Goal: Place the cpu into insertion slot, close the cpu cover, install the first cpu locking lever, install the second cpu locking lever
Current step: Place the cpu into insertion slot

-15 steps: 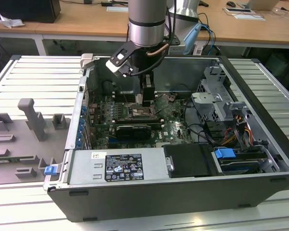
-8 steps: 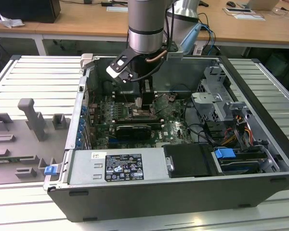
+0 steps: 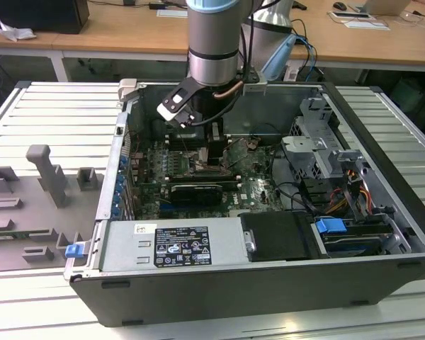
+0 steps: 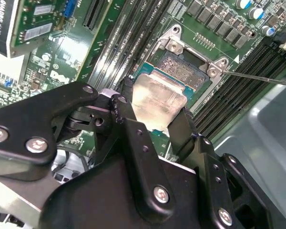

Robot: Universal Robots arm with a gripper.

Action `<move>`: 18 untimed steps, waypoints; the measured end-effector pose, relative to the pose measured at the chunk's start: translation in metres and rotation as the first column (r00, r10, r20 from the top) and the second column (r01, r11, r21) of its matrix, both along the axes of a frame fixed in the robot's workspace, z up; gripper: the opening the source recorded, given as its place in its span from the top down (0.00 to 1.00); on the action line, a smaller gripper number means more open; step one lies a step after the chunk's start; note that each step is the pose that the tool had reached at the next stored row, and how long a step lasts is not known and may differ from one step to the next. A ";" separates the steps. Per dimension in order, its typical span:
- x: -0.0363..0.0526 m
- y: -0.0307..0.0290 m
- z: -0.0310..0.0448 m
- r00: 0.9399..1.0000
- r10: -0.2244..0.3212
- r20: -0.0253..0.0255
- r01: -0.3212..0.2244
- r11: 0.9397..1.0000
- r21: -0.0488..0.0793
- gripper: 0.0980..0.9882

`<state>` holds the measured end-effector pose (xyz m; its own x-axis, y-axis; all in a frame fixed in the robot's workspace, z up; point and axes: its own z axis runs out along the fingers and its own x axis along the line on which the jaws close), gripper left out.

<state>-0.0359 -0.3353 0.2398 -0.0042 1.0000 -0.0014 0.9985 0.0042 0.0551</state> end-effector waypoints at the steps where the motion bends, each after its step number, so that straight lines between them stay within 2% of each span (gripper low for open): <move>1: -0.0003 0.0016 -0.0015 1.000 0.000 0.000 0.000 1.000 0.000 0.51; 4: -0.0020 0.0080 -0.0044 1.000 0.000 0.000 0.000 1.000 -0.001 0.51; 8: -0.0039 0.0122 -0.0116 1.000 0.000 0.000 0.000 1.000 -0.002 0.51; 11: -0.0040 0.0127 -0.0170 1.000 -0.008 0.000 0.008 1.000 -0.002 0.51; 18: -0.0040 0.0147 -0.0228 1.000 -0.019 0.000 0.019 1.000 -0.002 0.51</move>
